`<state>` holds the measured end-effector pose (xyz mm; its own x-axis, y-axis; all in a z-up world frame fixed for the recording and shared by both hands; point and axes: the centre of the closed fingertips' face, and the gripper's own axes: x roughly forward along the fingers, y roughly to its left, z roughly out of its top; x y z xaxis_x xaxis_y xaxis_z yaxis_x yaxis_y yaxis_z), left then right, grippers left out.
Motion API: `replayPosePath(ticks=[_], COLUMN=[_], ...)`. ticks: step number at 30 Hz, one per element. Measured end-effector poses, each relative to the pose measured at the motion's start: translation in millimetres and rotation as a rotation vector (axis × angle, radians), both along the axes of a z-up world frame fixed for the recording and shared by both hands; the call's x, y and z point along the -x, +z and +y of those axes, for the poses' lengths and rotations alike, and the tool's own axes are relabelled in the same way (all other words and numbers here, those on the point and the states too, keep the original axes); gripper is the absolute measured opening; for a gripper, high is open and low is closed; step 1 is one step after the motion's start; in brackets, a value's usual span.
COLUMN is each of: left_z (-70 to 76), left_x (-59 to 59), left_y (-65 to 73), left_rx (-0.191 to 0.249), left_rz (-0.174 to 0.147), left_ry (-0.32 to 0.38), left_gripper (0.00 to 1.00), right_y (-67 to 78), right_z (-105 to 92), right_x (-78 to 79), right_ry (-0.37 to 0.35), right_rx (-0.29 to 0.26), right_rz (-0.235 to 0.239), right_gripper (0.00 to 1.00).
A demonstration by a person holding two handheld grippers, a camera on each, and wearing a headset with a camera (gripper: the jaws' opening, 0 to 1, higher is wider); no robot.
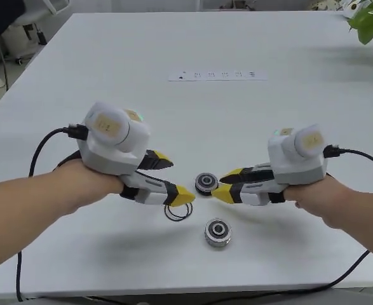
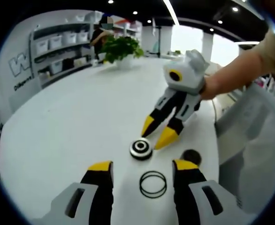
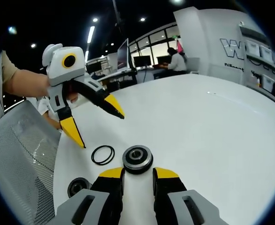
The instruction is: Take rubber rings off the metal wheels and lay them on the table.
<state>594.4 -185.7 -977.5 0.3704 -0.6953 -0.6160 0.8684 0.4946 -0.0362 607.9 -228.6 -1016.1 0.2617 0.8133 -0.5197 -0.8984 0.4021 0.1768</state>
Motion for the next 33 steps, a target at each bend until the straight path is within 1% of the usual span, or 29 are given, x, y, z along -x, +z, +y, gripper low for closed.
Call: replayPosePath(ticks=[8, 10, 13, 21, 26, 33], left_z=[-6.9, -8.2, -10.7, -19.7, -26.5, -34.5], left_x=[-4.7, -7.9, -10.0, -15.0, -17.3, -20.4], left_y=[-7.7, -10.6, -13.4, -17.3, -21.0, -23.4], left_rx=[-0.009, -0.011, -0.012, -0.014, -0.028, -0.035], left_rz=[0.006, 0.007, 0.009, 0.001, -0.007, -0.019], left_ry=[-0.008, -0.008, -0.013, -0.030, -0.045, -0.058], left_gripper=[0.46, 0.45, 0.41, 0.34, 0.31, 0.26], right_y=[0.8, 0.1, -1.3, -2.7, -3.5, -4.2], right_z=[3.8, 4.1, 4.0, 3.4, 2.2, -0.2], right_x=[0.9, 1.4, 0.8, -1.3, -2.5, -3.4], right_ry=[0.009, 0.012, 0.018, 0.020, 0.019, 0.014], right_rx=[0.004, 0.007, 0.009, 0.008, 0.009, 0.006], right_rz=[-0.021, -0.022, -0.027, -0.035, -0.041, -0.041], right_gripper=[0.19, 0.19, 0.18, 0.15, 0.14, 0.11])
